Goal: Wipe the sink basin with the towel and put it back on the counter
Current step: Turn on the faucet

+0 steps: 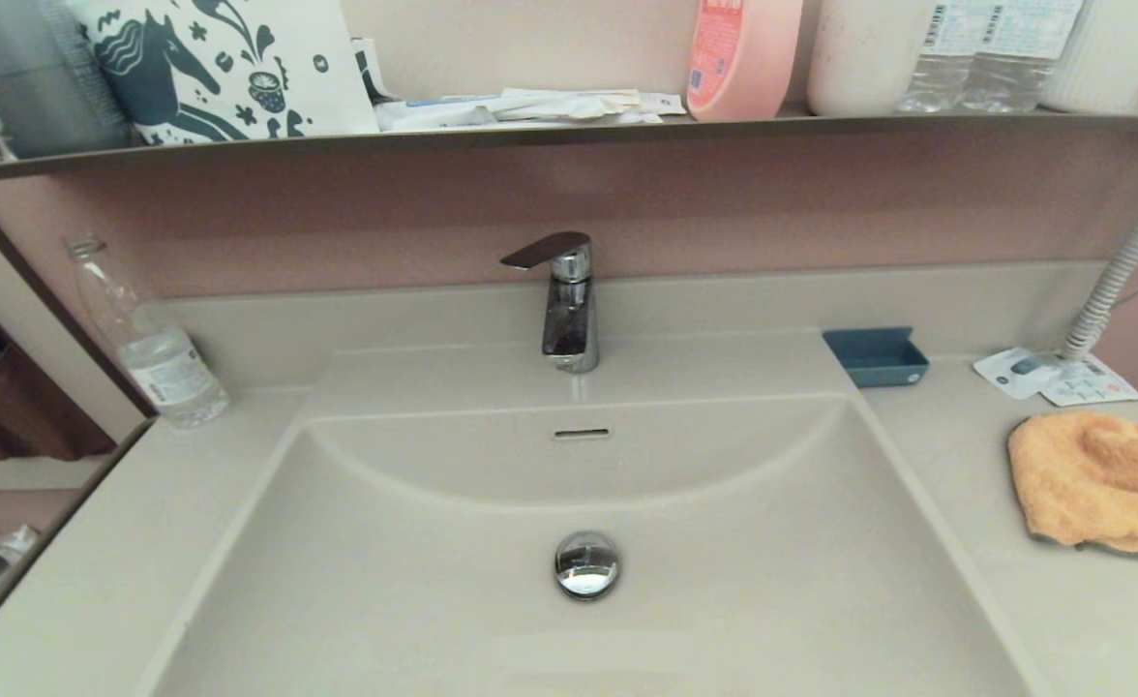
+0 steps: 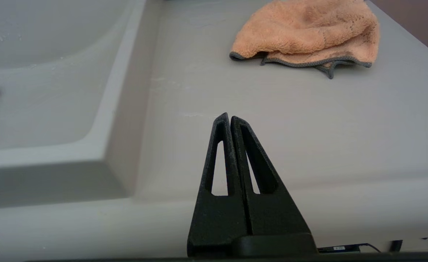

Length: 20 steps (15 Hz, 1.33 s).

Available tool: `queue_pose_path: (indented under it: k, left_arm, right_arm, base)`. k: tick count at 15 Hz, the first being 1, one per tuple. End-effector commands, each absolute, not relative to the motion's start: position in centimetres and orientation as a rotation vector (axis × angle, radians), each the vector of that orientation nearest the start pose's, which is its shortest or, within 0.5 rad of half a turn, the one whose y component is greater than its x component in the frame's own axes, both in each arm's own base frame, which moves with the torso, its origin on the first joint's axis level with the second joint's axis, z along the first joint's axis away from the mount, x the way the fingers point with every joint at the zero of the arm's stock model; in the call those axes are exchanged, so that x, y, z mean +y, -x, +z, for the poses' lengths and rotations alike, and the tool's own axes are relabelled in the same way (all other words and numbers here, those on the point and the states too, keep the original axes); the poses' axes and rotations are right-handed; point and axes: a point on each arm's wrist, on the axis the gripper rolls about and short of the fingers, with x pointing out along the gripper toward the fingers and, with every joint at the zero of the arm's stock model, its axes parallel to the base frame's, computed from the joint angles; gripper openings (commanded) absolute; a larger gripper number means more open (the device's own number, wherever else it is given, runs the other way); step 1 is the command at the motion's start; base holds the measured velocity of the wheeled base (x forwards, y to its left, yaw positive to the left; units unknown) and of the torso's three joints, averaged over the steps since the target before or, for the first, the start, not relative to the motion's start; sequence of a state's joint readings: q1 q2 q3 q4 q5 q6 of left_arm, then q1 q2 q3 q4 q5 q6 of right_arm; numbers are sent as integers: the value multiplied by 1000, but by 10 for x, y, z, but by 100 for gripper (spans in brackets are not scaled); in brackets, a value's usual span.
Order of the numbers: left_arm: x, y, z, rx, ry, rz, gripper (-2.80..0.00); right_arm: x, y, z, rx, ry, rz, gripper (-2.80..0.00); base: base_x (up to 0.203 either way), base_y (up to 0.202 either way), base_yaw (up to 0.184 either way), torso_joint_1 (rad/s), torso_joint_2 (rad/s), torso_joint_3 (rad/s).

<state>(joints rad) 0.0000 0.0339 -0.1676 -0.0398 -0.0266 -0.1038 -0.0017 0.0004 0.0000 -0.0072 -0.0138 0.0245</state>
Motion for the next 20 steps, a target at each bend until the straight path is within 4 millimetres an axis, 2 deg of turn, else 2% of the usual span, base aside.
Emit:
queue_pose_path:
  k: [1,3,5,9,13,17,20]
  left_arm:
    - [-1,32,149,-149,99,-63,-280]
    - [-3,16,173,-79,95,-119,-280]
    - [-4,-10,194,3,96,-169,-280]
    - [-8,-73,211,83,66,-256,-280]
    - [-29,-124,206,80,77,-416,-280]
    - [-58,-182,196,77,100,-504,-280]
    - [-87,-216,187,38,137,-536,-280]
  right_arm:
    - [0,23,76,-8,-25,-15,-280]
    - [0,23,76,-8,-25,-15,-280]
    - [0,23,76,-8,-25,-15,-280]
    - [0,23,76,-8,-25,-15,-280]
    - [0,23,76,-8,-25,-15,-280]
    - [0,23,76,-8,-25,-15,-280]
    - [0,23,76,-8,-25,-15,-280]
  base:
    - [0,0,0,0,0,0]
    - [0,0,0,0,0,0]
    - [0,0,0,0,0,0]
    - [0,0,0,0,0,0]
    - [0,0,0,0,0,0]
    - [0,0,0,0,0,0]
    - [0,0,0,0,0,0]
